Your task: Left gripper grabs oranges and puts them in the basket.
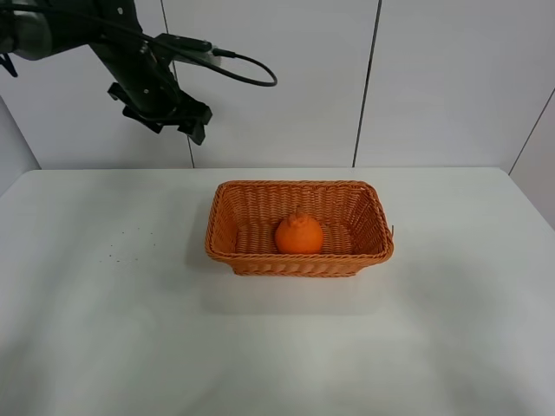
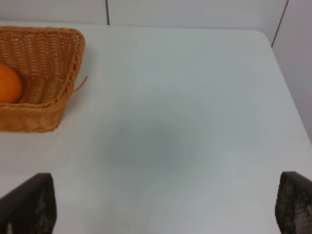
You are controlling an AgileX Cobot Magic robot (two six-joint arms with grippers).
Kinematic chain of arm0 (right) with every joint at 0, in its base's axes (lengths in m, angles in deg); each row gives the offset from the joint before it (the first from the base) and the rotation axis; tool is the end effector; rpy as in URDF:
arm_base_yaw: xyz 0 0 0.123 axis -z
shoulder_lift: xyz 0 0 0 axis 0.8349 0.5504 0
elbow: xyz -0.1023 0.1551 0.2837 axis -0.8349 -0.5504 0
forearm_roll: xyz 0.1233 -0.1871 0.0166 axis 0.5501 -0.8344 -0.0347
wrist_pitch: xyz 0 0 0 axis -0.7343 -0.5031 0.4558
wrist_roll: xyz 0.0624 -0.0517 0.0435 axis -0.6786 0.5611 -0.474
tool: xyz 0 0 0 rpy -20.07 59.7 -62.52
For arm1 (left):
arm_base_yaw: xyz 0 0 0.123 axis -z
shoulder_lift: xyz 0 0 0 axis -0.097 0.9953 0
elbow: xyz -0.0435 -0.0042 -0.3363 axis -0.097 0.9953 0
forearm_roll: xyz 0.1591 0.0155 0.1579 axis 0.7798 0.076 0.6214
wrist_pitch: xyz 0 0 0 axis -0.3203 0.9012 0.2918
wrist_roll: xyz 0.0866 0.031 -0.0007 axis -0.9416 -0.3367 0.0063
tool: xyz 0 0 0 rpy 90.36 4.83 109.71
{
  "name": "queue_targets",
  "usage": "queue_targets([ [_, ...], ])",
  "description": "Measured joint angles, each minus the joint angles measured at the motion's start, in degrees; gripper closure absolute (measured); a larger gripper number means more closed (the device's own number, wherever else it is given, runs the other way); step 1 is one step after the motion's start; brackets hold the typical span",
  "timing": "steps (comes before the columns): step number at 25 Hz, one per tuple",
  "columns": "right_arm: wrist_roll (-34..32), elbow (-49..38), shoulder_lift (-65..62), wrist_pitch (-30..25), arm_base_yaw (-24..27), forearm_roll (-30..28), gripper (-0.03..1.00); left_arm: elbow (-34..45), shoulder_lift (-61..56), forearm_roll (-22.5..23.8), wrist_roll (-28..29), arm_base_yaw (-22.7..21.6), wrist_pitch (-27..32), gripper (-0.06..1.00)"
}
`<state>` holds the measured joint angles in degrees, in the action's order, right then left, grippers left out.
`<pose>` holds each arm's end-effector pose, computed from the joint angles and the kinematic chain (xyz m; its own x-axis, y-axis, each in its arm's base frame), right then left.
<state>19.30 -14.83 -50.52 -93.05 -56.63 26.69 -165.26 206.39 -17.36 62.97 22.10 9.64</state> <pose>-0.0815 -0.0007 0.2653 -0.4217 0.0051 -0.9067 0.0077 1.0000 0.0020 0.4501 -0.1278 0.3451 -0.7245 0.3618 -0.5867 0.3548 0.9255 0.1326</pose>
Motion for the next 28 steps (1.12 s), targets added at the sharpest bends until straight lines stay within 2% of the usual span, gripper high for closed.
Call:
queue_targets([
  [9,0.0,0.0,0.0,0.0,0.0,0.0,0.27,0.0,0.0,2.68,-0.11,-13.22,1.05,0.09],
  [12,0.0,0.0,0.0,0.0,0.0,0.0,0.27,0.0,0.0,3.17,-0.48,-16.06,2.42,0.09],
  [22,0.0,0.0,0.0,0.0,0.0,0.0,0.27,0.06,-0.05,2.81,-0.81,-16.97,5.58,0.09],
  [28,0.0,0.0,0.0,0.0,0.0,0.0,0.27,6.99,-6.33,2.86,-0.87,-16.97,3.89,0.09],
])
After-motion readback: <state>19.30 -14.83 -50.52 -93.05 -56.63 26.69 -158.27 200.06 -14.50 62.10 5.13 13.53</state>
